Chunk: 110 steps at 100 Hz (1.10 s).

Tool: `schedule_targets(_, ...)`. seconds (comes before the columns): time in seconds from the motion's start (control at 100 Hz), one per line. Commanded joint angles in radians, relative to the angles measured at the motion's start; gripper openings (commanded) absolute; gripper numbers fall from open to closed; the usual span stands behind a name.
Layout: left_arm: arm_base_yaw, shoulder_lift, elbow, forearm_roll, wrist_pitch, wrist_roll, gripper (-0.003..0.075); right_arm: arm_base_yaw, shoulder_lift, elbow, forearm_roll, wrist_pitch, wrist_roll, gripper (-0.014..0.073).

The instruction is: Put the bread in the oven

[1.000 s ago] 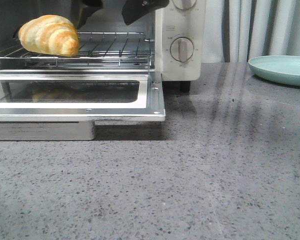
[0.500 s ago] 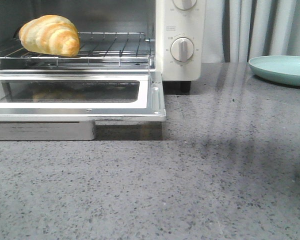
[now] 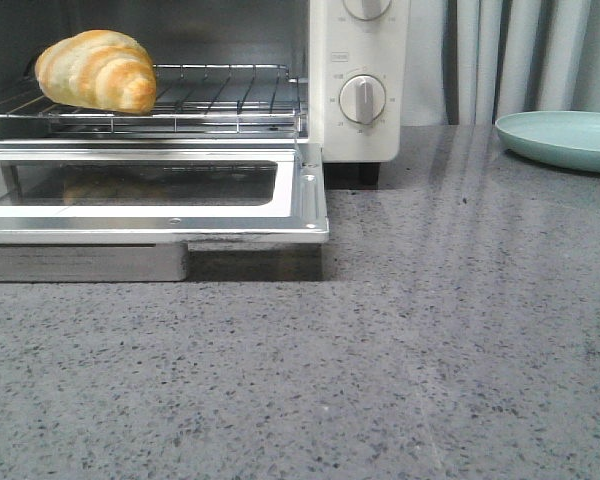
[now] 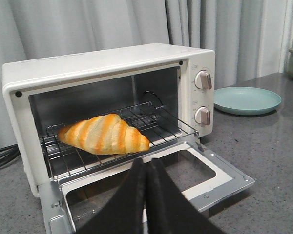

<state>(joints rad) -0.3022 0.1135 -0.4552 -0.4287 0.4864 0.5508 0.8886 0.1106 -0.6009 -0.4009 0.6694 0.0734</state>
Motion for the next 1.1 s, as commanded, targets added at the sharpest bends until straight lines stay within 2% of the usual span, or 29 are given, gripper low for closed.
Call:
schedule_targets(0.0,-0.005,0.015,-0.007,-0.026,-0.098,-0.015,-0.0021,-0.006,-0.040,0.019,-0.029,-0.061,0.005,-0.0058)
schedule_targets(0.88,-0.001,0.015,0.022,-0.033,-0.108,-0.015,-0.0021,-0.006,-0.056,0.031,-0.053,-0.053,0.005,-0.0059)
schedule_targets(0.97,0.025,0.015,0.058,0.028,-0.160,-0.015,-0.0021,-0.006,-0.056,0.031,-0.053,-0.053,0.005,-0.0059)
schedule_targets(1.09,0.113,0.011,0.163,0.128,-0.238,-0.030,-0.0021,-0.006,-0.056,0.031,-0.053,-0.053,0.005,-0.0059)
